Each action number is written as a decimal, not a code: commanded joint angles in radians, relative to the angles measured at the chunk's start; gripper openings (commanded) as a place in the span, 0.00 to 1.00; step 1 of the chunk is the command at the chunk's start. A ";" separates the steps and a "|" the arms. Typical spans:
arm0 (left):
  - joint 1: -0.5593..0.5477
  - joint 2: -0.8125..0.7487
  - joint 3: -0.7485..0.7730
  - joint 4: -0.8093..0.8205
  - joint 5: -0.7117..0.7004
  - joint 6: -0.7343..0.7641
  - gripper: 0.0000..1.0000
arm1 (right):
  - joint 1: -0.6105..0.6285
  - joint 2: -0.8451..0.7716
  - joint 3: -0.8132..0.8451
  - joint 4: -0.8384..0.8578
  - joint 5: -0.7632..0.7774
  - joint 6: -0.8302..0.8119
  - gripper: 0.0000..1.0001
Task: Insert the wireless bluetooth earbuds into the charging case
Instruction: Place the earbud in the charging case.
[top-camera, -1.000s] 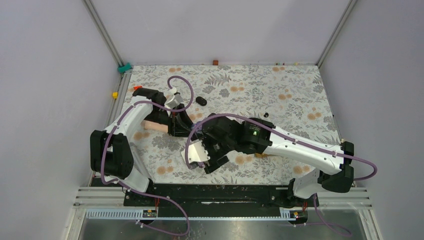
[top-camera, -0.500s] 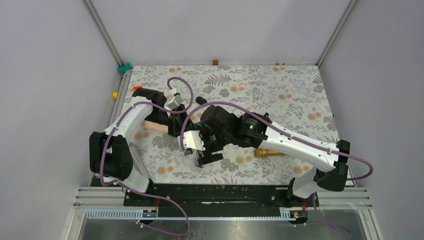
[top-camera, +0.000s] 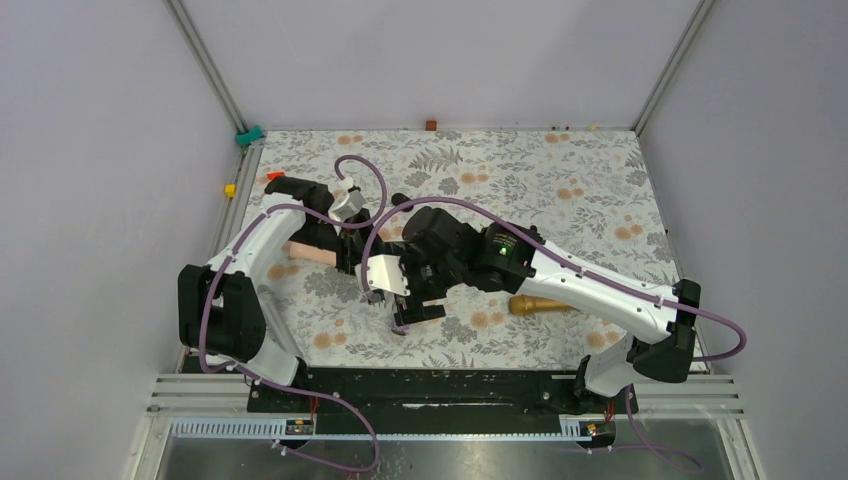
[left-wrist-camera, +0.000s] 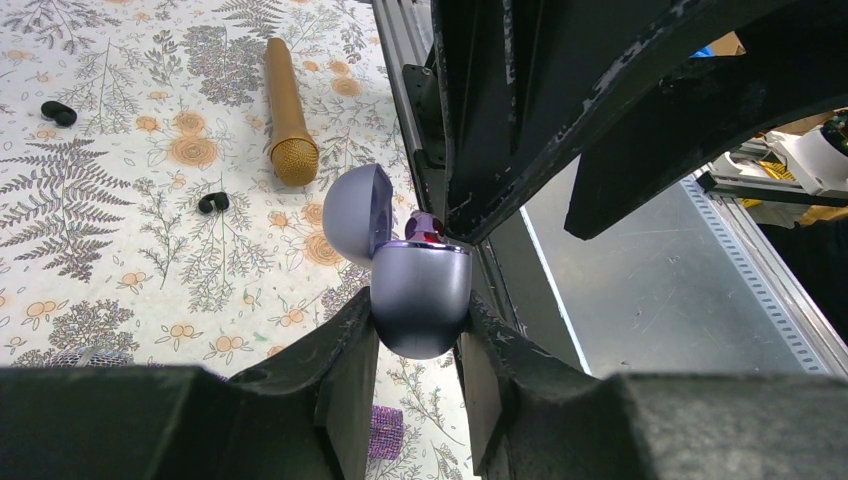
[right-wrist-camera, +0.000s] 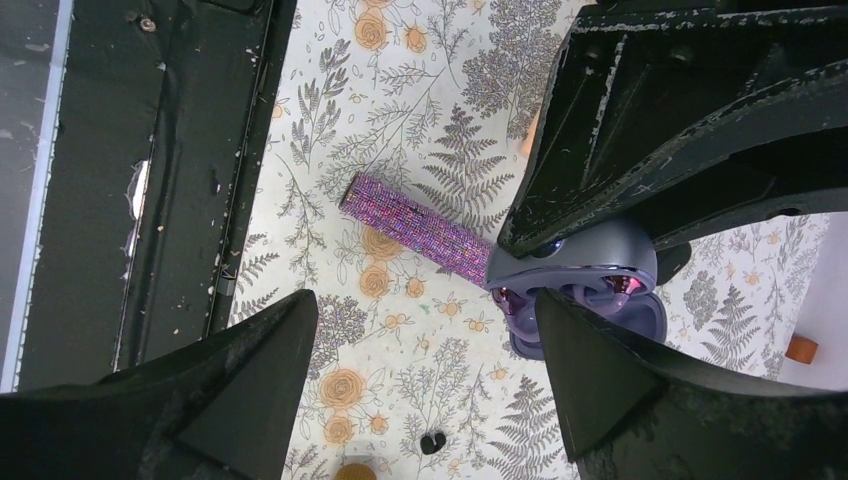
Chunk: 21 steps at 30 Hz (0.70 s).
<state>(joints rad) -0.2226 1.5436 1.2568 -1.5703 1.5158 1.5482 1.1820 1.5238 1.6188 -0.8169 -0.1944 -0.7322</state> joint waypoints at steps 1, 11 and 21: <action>-0.003 -0.032 0.009 -0.043 0.139 0.032 0.00 | -0.008 -0.026 0.038 0.027 -0.026 0.019 0.88; -0.009 -0.029 0.009 -0.042 0.137 0.033 0.00 | -0.011 -0.050 0.017 0.053 0.028 -0.005 0.88; -0.011 -0.033 0.009 -0.043 0.139 0.033 0.00 | -0.013 -0.038 -0.012 0.077 0.086 -0.039 0.88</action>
<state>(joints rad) -0.2295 1.5436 1.2564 -1.5696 1.5158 1.5482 1.1770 1.5101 1.6180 -0.7803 -0.1471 -0.7441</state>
